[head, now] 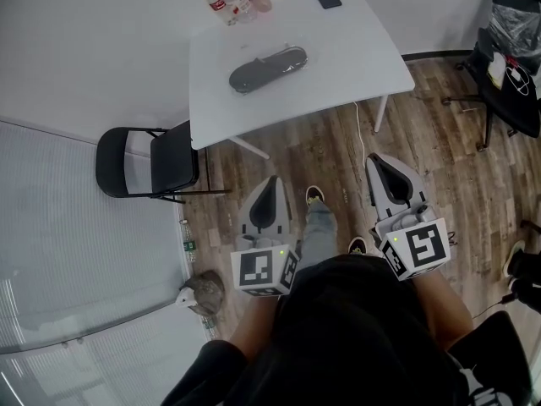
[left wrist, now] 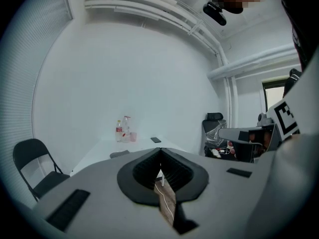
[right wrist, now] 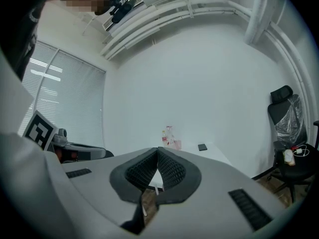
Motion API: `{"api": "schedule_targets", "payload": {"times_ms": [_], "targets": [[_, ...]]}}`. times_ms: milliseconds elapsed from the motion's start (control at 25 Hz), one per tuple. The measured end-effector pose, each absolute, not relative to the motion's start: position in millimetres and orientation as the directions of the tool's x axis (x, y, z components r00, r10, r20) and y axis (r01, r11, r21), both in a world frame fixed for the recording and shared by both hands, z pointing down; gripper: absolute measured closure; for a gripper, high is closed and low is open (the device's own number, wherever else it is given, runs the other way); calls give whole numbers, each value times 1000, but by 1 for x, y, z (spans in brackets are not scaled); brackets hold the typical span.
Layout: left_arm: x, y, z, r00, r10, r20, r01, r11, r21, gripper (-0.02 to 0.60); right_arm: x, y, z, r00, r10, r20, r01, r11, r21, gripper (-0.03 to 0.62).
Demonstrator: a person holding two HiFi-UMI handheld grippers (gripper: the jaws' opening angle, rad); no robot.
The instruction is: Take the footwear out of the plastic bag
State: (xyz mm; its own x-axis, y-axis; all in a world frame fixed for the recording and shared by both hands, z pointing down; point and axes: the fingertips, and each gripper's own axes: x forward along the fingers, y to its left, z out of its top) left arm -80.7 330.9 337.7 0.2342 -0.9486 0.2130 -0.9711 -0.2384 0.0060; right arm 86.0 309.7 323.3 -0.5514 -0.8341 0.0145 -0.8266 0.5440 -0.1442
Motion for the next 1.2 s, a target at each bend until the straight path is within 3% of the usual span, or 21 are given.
{"api": "schedule_targets", "payload": {"times_ms": [1200], "targets": [[-182,166,336,252,-936,245,-968,-244,65,560,-19,148,310,-542,-835,96,-840,540,-55,577]]}}
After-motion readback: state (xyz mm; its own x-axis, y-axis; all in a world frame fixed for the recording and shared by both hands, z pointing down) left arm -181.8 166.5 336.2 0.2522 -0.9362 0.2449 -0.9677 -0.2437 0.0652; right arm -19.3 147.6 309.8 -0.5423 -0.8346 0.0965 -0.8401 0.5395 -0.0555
